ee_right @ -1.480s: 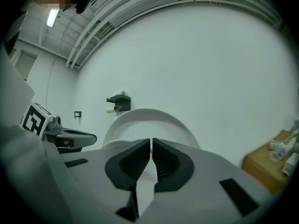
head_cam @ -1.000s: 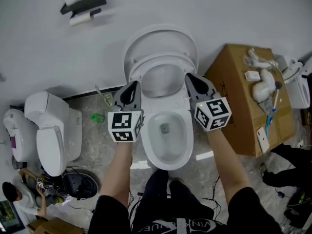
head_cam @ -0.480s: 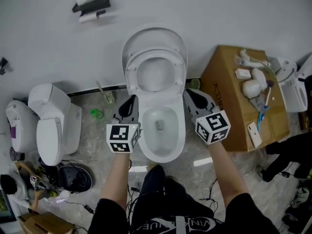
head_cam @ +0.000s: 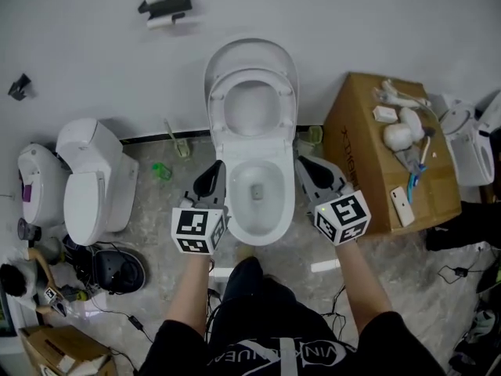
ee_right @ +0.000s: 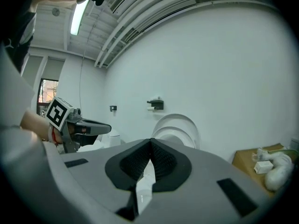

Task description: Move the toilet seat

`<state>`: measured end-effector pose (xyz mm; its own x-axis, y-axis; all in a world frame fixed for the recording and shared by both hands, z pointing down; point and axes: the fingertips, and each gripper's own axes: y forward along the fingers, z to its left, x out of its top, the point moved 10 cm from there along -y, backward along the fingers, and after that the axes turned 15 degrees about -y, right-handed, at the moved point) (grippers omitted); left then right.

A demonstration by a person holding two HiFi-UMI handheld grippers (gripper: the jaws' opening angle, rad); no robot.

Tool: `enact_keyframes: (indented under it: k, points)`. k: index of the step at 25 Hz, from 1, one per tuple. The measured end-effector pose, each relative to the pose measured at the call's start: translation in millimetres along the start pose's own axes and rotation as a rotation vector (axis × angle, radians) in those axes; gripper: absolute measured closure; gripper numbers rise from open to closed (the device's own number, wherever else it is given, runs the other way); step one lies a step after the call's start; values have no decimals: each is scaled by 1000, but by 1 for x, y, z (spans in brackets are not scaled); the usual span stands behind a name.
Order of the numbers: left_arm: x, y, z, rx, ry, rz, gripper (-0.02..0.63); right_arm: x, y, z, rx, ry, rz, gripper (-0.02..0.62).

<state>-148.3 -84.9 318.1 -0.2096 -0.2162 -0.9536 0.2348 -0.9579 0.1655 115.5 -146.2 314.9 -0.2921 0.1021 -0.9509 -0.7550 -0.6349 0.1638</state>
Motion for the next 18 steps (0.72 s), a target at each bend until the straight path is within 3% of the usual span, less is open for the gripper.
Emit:
enact_keyframes:
  k: [11, 18]
  points:
    - [1, -81, -33, 36, -5, -38, 603, 26, -58, 43, 41, -26, -23, 588]
    - [1, -119, -48, 40, -9, -55, 603, 34, -92, 60, 31, 13, -54, 588]
